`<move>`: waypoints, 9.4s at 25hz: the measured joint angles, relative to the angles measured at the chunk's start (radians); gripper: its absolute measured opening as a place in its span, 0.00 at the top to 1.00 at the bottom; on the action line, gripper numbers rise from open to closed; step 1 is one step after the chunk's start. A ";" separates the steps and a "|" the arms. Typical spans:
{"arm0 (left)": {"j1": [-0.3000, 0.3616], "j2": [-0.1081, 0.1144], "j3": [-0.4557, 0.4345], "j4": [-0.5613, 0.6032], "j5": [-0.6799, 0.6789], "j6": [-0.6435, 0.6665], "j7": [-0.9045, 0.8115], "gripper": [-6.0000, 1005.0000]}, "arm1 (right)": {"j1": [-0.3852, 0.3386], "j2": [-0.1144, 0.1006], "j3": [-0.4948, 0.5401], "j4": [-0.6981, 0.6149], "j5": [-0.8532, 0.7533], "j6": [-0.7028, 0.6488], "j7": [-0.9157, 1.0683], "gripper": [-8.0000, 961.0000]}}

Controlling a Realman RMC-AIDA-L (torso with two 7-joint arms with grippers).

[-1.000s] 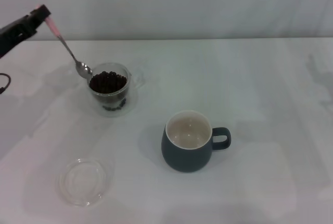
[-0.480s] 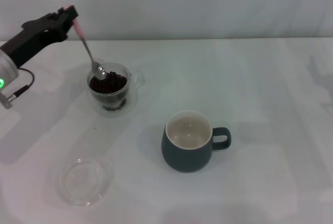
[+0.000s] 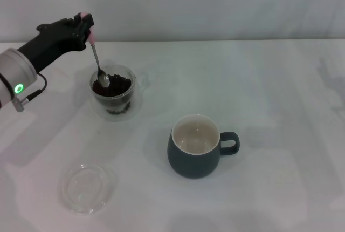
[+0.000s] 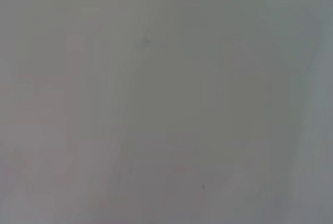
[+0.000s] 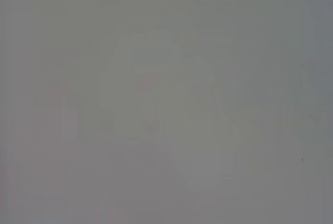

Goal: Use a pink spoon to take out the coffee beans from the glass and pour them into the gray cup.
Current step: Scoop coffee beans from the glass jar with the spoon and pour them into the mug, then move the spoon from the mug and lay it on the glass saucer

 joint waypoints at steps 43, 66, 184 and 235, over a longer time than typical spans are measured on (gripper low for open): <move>0.048 0.005 0.001 -0.039 -0.110 0.106 -0.526 0.86 | -0.035 -0.005 0.012 -0.014 0.026 -0.012 0.000 0.09; 0.056 0.006 0.030 -0.038 -0.103 0.126 -0.681 0.86 | -0.049 -0.002 0.012 -0.013 0.026 -0.026 0.000 0.09; 0.203 0.005 0.583 0.161 -0.590 -0.246 -0.605 0.86 | -0.062 0.001 -0.019 -0.014 0.037 -0.062 -0.004 0.09; 0.403 0.105 0.546 0.042 -0.296 -0.300 -0.436 0.86 | 0.068 -0.014 0.051 -0.068 0.066 0.025 0.000 0.09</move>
